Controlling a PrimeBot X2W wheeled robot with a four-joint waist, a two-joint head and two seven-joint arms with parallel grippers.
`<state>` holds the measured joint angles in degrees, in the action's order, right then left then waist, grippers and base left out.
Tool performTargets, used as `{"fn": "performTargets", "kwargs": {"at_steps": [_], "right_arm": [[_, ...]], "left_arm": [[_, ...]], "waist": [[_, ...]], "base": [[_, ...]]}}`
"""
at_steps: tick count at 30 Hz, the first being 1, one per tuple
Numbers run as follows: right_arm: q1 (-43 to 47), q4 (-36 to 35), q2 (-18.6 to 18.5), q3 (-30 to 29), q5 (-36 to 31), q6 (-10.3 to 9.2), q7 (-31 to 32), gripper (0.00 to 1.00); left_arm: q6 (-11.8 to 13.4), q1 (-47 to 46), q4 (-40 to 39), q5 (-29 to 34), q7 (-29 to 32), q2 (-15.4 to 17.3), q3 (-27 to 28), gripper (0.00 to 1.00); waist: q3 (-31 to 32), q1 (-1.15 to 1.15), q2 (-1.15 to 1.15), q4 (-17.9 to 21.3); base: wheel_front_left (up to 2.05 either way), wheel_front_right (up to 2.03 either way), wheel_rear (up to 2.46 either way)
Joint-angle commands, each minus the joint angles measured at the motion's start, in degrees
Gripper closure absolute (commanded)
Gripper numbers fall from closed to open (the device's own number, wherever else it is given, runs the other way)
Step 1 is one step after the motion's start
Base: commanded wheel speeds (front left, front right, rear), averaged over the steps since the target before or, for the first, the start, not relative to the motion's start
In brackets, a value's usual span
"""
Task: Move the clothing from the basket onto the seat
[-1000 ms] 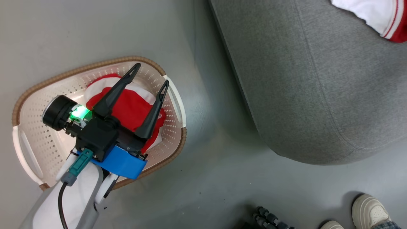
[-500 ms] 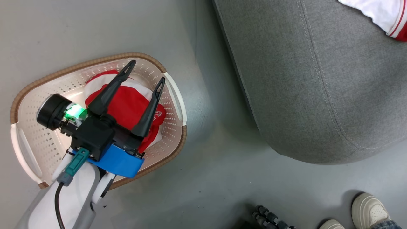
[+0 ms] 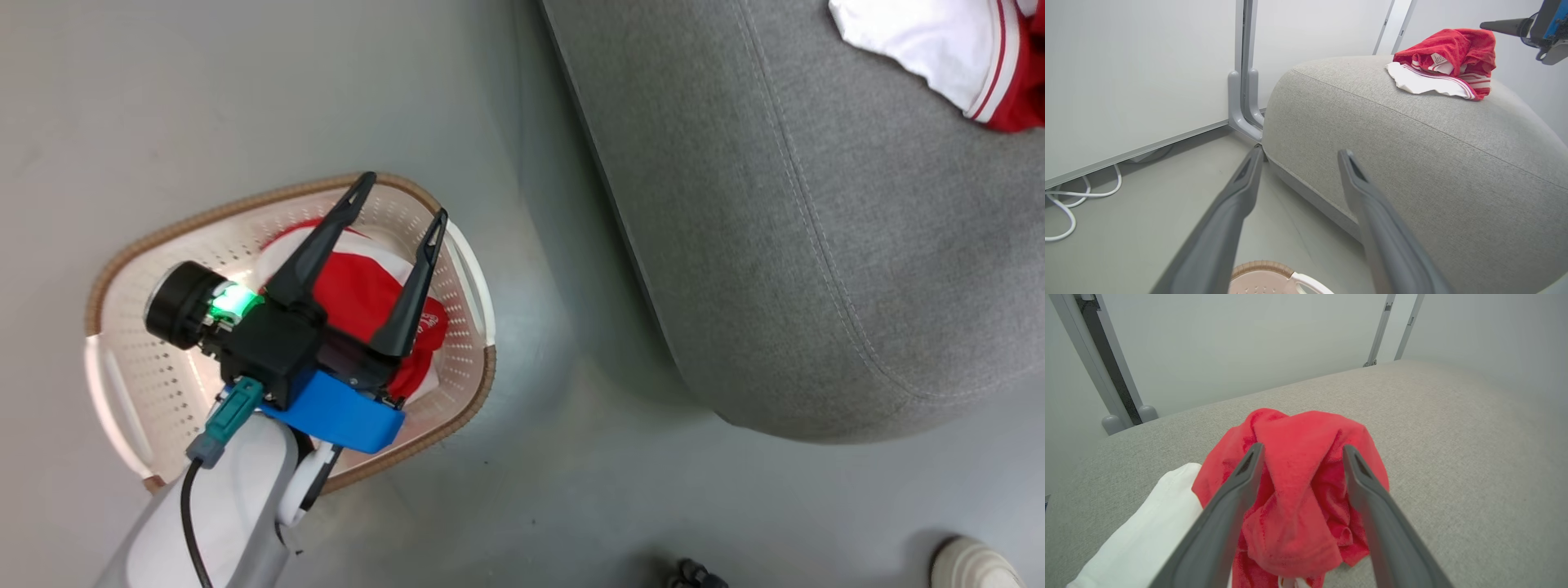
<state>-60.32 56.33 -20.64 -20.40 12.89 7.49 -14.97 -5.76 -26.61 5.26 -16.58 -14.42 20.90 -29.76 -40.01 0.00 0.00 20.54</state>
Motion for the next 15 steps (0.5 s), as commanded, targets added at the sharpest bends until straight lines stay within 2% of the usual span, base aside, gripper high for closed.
{"fn": "performTargets", "kwargs": {"at_steps": [1, 10, 11, 15], "right_arm": [[2.4, -1.3, 0.0, 0.4, 0.2, 0.01, -0.3, 0.0], [9.8, -4.7, -0.6, 2.5, -3.0, 0.01, -0.3, 0.0], [12.3, -5.8, -0.2, 3.2, -4.0, 0.01, -0.3, 0.0], [17.7, -9.2, 1.1, 5.2, -5.7, 0.01, -0.1, 0.0]], "left_arm": [[-0.1, 0.3, 1.6, -0.6, -0.6, -1.2, 0.2, 0.0], [-1.0, 4.1, 5.3, -1.9, -0.8, -7.1, 2.4, 0.0], [-1.2, 5.5, 6.2, -1.9, -0.8, -8.6, 3.3, 0.0], [-1.3, 9.6, 8.2, -2.5, -0.8, -11.0, 6.4, 0.0]], "waist": [[3.5, 0.0, 0.0, -1.8], [14.2, 0.0, 0.0, -5.6], [17.3, 0.0, 0.0, -6.8], [23.1, 0.0, 0.0, -9.0]], "base": [[0.0, 0.0, 0.0], [0.0, 0.0, 0.0], [0.0, 0.0, 0.0], [0.0, 0.0, 0.0]]}}
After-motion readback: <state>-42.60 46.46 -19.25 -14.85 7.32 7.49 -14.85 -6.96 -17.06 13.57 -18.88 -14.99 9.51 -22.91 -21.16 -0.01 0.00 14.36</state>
